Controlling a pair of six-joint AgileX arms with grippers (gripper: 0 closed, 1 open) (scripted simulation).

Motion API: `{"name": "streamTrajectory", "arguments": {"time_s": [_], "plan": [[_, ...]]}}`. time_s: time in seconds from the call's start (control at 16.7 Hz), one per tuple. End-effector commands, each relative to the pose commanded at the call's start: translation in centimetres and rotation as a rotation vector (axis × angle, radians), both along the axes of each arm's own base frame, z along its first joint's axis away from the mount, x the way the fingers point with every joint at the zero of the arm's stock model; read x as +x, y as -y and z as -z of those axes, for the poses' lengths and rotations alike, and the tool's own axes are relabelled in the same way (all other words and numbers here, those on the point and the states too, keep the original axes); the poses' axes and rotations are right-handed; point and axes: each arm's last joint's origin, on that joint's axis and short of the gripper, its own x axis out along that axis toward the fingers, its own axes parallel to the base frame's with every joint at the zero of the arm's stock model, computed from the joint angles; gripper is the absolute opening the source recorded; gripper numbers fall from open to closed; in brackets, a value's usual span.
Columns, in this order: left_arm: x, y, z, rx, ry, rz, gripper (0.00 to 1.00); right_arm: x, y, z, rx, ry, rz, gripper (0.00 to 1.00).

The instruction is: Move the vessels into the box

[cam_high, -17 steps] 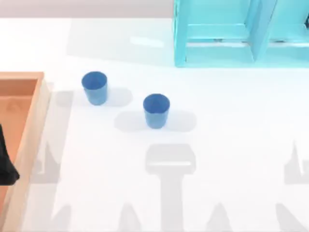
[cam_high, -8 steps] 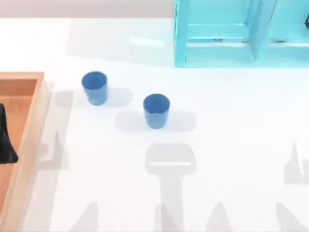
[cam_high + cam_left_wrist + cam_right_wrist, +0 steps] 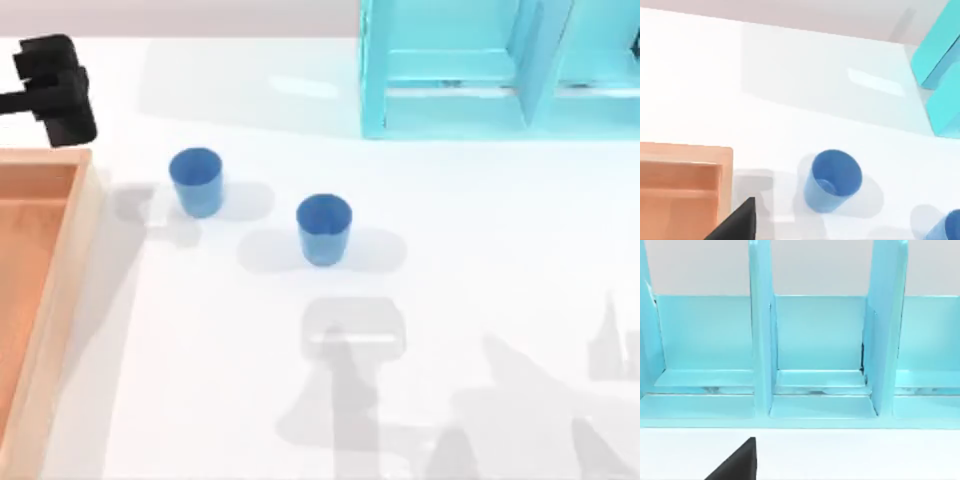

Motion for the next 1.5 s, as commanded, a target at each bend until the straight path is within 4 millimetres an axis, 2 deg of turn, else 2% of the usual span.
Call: {"name": "streamTrajectory", "arguments": {"time_s": [0.12,0.3,0.48,0.66,0.84,1.08,1.26,1.5], "plan": [[3.8,2.0,-1.4,-0.015,-0.120,0.017,1.00,0.0,0.0,0.0,0.000,0.000,0.000,1.00],[9.3,5.8,-2.0,-0.017,-0.297,0.035,1.00,0.0,0.0,0.0,0.000,0.000,0.000,1.00],[13.8,10.2,-1.0,0.007,-0.461,0.045,1.00,0.0,0.0,0.0,0.000,0.000,0.000,1.00],[16.8,14.7,1.1,0.049,-0.600,0.048,1.00,0.0,0.0,0.0,0.000,0.000,0.000,1.00],[18.4,18.5,3.5,0.100,-0.711,0.045,1.00,0.0,0.0,0.0,0.000,0.000,0.000,1.00],[18.8,22.2,6.4,0.169,-0.824,0.038,1.00,0.0,0.0,0.0,0.000,0.000,0.000,1.00],[18.3,24.1,7.7,0.213,-0.874,0.037,1.00,0.0,0.0,0.0,0.000,0.000,0.000,1.00],[17.6,25.7,8.4,0.252,-0.904,0.041,1.00,0.0,0.0,0.0,0.000,0.000,0.000,1.00]]}}
